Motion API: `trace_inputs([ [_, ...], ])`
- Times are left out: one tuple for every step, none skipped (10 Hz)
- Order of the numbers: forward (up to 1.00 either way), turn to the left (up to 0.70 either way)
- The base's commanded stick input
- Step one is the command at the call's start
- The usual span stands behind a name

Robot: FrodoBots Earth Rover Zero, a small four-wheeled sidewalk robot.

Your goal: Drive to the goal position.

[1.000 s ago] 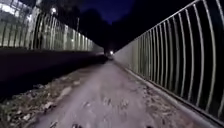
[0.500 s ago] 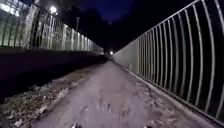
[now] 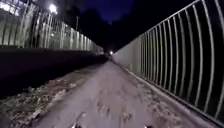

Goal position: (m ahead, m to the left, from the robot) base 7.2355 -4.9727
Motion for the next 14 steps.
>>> trace_inputs([
  [0.30,0.01],
  [0.30,0.01],
  [0.30,0.01],
  [0.30,0.01],
  [0.30,0.01],
  [0.30,0.01],
  [0.30,0.01],
  [0.30,0.01],
  [0.30,0.01],
  [0.30,0.01],
  [0.30,0.01],
  [0.30,0.01],
  [0.30,0.01],
  [0.30,0.01],
])
